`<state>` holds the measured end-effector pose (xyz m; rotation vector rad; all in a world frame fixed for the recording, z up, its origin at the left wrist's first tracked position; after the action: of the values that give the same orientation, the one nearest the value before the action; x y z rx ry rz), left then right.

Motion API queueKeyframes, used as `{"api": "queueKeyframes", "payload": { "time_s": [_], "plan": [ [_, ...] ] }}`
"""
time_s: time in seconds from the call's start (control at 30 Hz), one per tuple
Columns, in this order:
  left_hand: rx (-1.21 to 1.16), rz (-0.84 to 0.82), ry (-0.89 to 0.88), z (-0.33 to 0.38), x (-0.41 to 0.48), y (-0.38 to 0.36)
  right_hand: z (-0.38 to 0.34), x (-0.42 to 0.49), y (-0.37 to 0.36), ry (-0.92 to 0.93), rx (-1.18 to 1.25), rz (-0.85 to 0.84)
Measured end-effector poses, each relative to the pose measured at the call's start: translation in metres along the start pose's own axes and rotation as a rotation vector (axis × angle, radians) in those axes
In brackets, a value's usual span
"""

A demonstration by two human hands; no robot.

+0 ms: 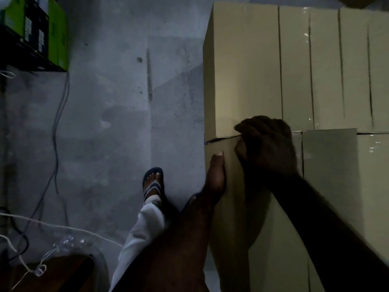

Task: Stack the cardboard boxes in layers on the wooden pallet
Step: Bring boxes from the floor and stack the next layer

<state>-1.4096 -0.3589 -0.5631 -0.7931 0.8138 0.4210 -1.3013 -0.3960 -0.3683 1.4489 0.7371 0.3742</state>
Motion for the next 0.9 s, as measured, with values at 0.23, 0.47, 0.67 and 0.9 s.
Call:
{"api": "queueKeyframes", "payload": {
  "time_s": [0.23, 0.47, 0.67, 0.9],
  "plan": [
    [-0.044, -0.037, 0.03, -0.001, 0.01, 0.003, -0.003, -0.001, -0.004, -0.008, 0.014, 0.003],
    [0.07, 0.041, 0.033, -0.038, 0.033, 0.002, 0.006, 0.001, -0.007, -0.007, 0.046, 0.074],
    [0.085, 0.073, 0.002, -0.024, 0.013, -0.002, 0.005, 0.001, -0.007, 0.006, 0.051, 0.048],
    [0.024, 0.05, -0.003, -0.011, -0.005, -0.003, 0.001, 0.001, -0.007, 0.029, 0.044, 0.091]
  ]
}}
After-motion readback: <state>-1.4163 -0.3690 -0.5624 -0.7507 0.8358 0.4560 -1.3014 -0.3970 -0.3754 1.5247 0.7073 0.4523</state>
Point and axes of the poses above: each hand's wrist, its own x-axis towards the middle knuckle, its own y-axis out of the back of the hand, z = x × y, the point moved 1 cm from there along x, towards the middle knuckle, and after that the axes turned 5 degrees about -x, right-handed, at the moved point
